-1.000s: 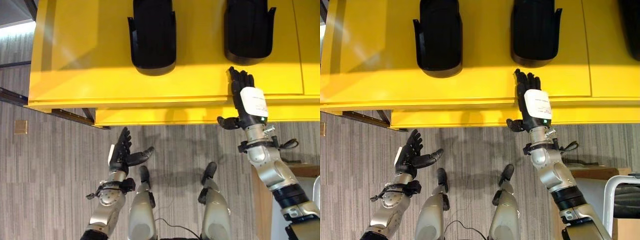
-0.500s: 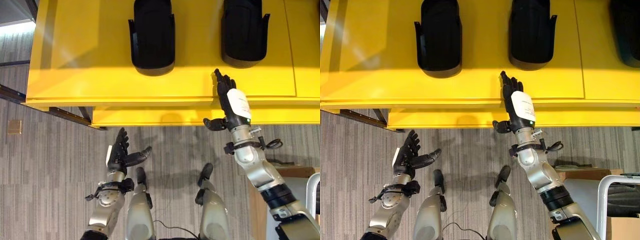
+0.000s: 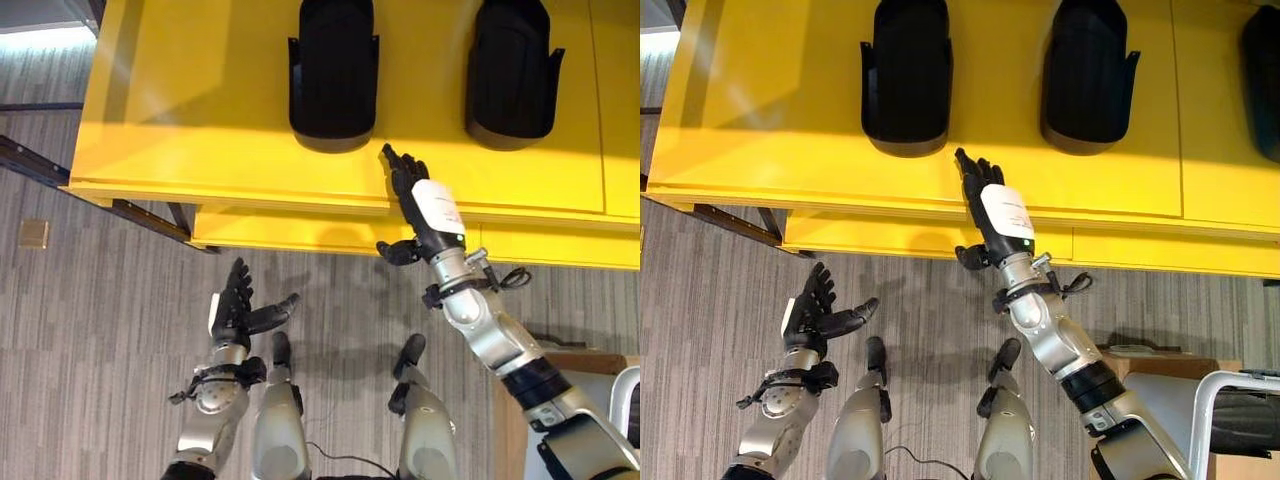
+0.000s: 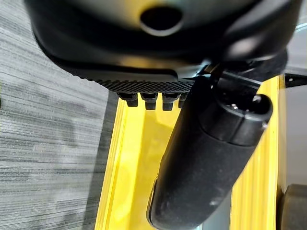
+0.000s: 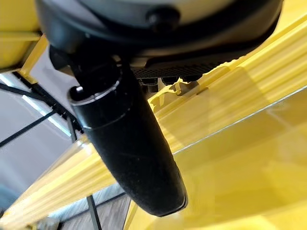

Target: Move parts from the plastic box to the shelf.

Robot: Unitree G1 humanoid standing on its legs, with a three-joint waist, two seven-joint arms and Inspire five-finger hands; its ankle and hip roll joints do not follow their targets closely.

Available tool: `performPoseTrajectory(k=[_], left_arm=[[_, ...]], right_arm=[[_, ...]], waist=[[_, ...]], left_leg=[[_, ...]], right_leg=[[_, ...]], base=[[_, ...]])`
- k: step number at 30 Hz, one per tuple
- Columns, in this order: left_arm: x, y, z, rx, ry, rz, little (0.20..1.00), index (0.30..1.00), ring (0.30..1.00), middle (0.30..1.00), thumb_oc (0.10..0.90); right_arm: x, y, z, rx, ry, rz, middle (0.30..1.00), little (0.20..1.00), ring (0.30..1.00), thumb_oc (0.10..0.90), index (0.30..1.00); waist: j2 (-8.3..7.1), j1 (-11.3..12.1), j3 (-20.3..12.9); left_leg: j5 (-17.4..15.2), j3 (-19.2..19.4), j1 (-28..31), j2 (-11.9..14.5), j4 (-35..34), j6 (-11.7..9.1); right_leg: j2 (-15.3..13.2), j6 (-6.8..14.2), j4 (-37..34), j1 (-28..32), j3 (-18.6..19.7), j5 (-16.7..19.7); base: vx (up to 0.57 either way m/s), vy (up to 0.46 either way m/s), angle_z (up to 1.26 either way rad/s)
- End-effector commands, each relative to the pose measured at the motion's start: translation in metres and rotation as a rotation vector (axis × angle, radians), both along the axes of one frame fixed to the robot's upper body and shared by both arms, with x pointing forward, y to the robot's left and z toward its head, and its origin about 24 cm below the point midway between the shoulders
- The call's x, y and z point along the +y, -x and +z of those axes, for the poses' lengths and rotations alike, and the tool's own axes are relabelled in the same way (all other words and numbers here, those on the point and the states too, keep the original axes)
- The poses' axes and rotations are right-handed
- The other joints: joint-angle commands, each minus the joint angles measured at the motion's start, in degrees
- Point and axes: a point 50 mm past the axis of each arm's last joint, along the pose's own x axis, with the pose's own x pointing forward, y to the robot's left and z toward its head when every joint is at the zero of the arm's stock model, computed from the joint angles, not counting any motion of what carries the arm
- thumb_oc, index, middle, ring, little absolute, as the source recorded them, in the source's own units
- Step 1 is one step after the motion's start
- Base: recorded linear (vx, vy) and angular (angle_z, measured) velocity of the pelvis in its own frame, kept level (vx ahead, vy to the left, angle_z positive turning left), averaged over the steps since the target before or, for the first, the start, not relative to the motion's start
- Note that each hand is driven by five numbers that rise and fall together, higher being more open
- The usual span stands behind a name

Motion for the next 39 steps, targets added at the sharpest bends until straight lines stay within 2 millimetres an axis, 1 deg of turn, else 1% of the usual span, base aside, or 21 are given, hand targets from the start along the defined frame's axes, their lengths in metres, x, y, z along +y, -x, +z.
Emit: performPoseTrajectory(k=[1, 11, 17, 18, 23, 26, 34, 39], left_arm=[[0.011, 0.0, 0.035, -0.186, -0.089, 0.023, 1.0, 1.0, 1.0, 1.0, 0.9], [0.014, -0.002, 0.036, -0.192, -0.096, 0.054, 1.0, 1.0, 1.0, 1.0, 0.9], [0.015, -0.001, 0.035, -0.187, -0.092, 0.063, 1.0, 1.0, 1.0, 1.0, 0.9], [0.014, -0.002, 0.035, -0.188, -0.095, 0.059, 1.0, 1.0, 1.0, 1.0, 0.9], [0.015, -0.001, 0.036, -0.19, -0.097, 0.062, 1.0, 1.0, 1.0, 1.0, 0.9], [0.019, 0.0, 0.033, -0.172, -0.112, 0.075, 1.0, 1.0, 1.0, 1.0, 0.9], [0.021, 0.0, 0.034, -0.174, -0.123, 0.087, 1.0, 1.0, 1.0, 1.0, 0.9], [0.021, 0.001, 0.032, -0.166, -0.126, 0.092, 1.0, 1.0, 1.0, 1.0, 0.9]], right_arm=[[0.041, 0.009, 0.019, -0.072, 0.003, 0.201, 1.0, 1.0, 1.0, 0.9, 1.0], [0.042, 0.016, 0.013, -0.046, -0.053, 0.222, 1.0, 1.0, 1.0, 0.9, 1.0], [0.048, 0.02, 0.013, -0.037, -0.06, 0.26, 1.0, 1.0, 1.0, 0.9, 1.0], [0.056, 0.021, 0.013, -0.029, -0.054, 0.294, 1.0, 1.0, 1.0, 0.9, 1.0], [0.064, 0.024, 0.016, -0.03, -0.046, 0.337, 1.0, 1.0, 1.0, 0.9, 1.0], [0.072, 0.027, 0.019, -0.033, -0.032, 0.382, 1.0, 1.0, 1.0, 0.9, 1.0], [0.08, 0.027, 0.024, -0.042, -0.031, 0.41, 1.0, 1.0, 1.0, 0.9, 1.0], [0.082, 0.025, 0.027, -0.05, -0.034, 0.406, 1.0, 1.0, 1.0, 0.9, 1.0]], waist=[[-3.64, 2.2, -2.4], [-4.84, 1.6, -3.4], [-5.53, 1.6, -3.9], [-5.92, 1.8, -4.2], [-6.45, 2.0, -4.3], [-7.01, 2.8, -4.3], [-7.87, 3.6, -4.5], [-8.27, 4.4, -4.5]], left_leg=[[-5.2, -0.4, -0.5, 1.1, 3.7, 0.4], [-5.3, 0.1, 0.4, 1.2, 3.5, 0.4], [-5.6, 0.4, 0.8, 1.2, 3.6, 0.4], [-5.6, 0.5, 1.0, 1.3, 3.5, 0.4], [-5.8, 0.4, 1.0, 1.2, 3.8, 0.5], [-6.0, -0.1, 0.9, 1.0, 3.9, 0.6], [-5.9, -0.5, 0.8, 0.5, 3.8, 0.8], [-6.2, -1.1, 0.1, -0.2, 4.2, 1.3]], right_leg=[[-5.9, 5.2, 3.4, 2.3, -0.5, -1.6], [-5.4, 5.4, 2.0, 3.2, -0.3, -0.9], [-5.3, 5.5, 1.4, 3.8, -0.2, -0.8], [-5.2, 5.6, 1.1, 4.1, -0.3, -0.8], [-5.1, 5.6, 1.0, 4.5, -0.5, -0.8], [-5.2, 5.7, 0.9, 5.0, -0.9, -0.7], [-5.4, 5.8, 0.4, 5.5, -1.2, -0.3], [-6.0, 6.0, 0.3, 6.1, -1.9, 0.1]], base=[[0.0, 0.0, 0.0], [0.0, 0.0, 0.0], [0.0, 0.0, 0.0], [0.0, 0.0, 0.0], [0.0, 0.0, 0.0], [0.0, 0.0, 0.0], [0.0, 0.0, 0.0], [0.0, 0.013, 0.07]])
